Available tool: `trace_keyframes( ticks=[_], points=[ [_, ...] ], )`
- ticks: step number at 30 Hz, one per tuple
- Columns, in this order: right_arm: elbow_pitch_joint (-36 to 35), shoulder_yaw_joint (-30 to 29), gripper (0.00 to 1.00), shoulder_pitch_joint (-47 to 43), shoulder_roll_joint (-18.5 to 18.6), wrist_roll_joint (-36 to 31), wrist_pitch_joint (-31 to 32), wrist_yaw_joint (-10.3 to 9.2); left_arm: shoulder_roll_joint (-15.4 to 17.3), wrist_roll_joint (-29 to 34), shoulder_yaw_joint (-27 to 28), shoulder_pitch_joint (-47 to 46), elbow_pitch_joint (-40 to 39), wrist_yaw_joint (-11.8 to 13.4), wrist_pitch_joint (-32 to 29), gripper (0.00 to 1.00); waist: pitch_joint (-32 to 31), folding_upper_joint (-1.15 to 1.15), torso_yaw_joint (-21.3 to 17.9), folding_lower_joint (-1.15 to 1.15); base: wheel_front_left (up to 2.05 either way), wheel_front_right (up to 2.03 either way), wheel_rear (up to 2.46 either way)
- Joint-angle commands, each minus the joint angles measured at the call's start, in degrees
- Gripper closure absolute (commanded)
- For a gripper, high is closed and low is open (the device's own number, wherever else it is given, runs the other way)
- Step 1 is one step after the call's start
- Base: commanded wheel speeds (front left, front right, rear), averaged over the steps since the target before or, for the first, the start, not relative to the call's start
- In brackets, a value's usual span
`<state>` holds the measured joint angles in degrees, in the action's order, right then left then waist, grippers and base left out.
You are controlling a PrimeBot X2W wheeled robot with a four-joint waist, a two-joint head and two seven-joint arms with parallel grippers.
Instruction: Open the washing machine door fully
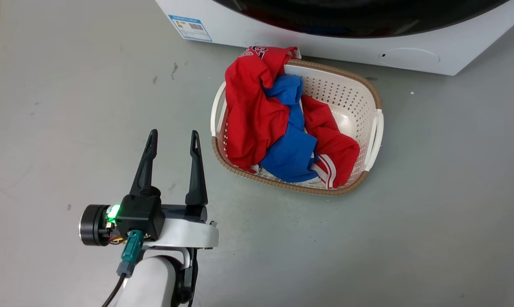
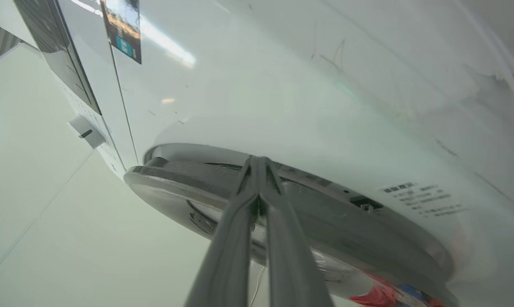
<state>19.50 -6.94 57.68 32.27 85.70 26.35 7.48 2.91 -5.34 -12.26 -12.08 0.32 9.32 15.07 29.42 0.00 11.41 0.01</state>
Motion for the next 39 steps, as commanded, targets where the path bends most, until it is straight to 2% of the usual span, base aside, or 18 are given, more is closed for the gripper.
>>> trace_keyframes(
  ticks=[1,13,20,29,39],
  points=[
    [0.69,0.77,1.00,1.48,0.28,-0.68,0.60,0.03,-0.01,-0.30,-0.19,-0.87,-0.29,0.37,0.16,0.00,0.46,0.00,0.37,-0.01,0.00,0.00,0.00],
    [4.22,6.34,1.00,7.79,-0.70,-7.02,4.97,0.03,-0.01,-1.41,-1.40,-2.28,-0.45,1.08,0.16,0.00,3.22,0.00,1.74,-0.01,0.00,0.00,0.00],
    [3.99,8.36,1.00,4.39,-3.07,-9.18,7.55,0.08,-0.01,-1.42,-1.10,-2.38,0.07,1.44,0.16,0.00,3.30,0.00,1.48,-0.01,0.00,0.00,0.00],
    [-1.58,9.02,1.00,-2.32,-4.00,-7.83,9.04,0.09,0.00,-0.51,-0.03,-1.87,0.26,0.83,0.16,0.00,1.62,0.00,0.07,-0.01,0.00,0.00,0.00],
    [-12.66,11.68,1.00,-14.88,-6.14,-5.68,9.41,0.08,-0.01,0.51,1.56,-0.17,0.72,0.16,0.16,0.00,-1.59,0.00,-1.92,-0.01,0.00,0.00,0.00]
  ],
)
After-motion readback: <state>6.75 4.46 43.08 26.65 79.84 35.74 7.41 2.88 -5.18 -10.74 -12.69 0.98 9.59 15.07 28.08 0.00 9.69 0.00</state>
